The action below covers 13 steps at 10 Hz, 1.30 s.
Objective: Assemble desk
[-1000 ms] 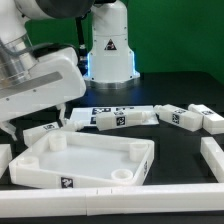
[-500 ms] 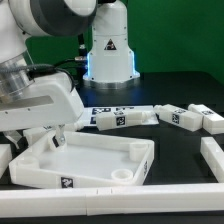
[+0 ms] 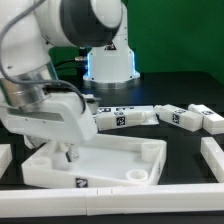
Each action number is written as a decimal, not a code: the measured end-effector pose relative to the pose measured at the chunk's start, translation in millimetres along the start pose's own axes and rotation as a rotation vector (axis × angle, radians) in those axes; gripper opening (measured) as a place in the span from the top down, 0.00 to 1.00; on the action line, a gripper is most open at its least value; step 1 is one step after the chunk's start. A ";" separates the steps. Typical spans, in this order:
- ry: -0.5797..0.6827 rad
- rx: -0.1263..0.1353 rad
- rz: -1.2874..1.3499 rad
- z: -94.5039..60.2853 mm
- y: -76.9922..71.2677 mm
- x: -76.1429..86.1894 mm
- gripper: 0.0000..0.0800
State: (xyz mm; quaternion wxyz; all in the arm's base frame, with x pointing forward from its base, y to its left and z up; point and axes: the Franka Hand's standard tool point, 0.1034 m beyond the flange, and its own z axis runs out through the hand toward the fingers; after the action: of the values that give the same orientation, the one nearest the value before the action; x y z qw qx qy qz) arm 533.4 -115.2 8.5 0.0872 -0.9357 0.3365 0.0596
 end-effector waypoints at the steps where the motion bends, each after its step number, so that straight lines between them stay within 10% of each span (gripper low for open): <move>1: 0.000 0.000 -0.009 -0.1 1.1 0.3 0.19; 3: -0.001 0.000 -0.005 0.3 2.3 0.2 0.34; 6: -0.004 -0.008 -0.025 0.7 3.8 -0.7 0.84; 13: -0.174 -0.167 -0.375 8.5 -49.9 -2.8 0.88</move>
Offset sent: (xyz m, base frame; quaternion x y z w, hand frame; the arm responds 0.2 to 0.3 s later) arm 0.0000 0.0000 0.0000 0.0000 0.0000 0.0000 1.0000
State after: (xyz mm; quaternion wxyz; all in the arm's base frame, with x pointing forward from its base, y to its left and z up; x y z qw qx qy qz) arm 562.7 -73.9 6.8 0.0476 -0.9773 0.1415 0.1505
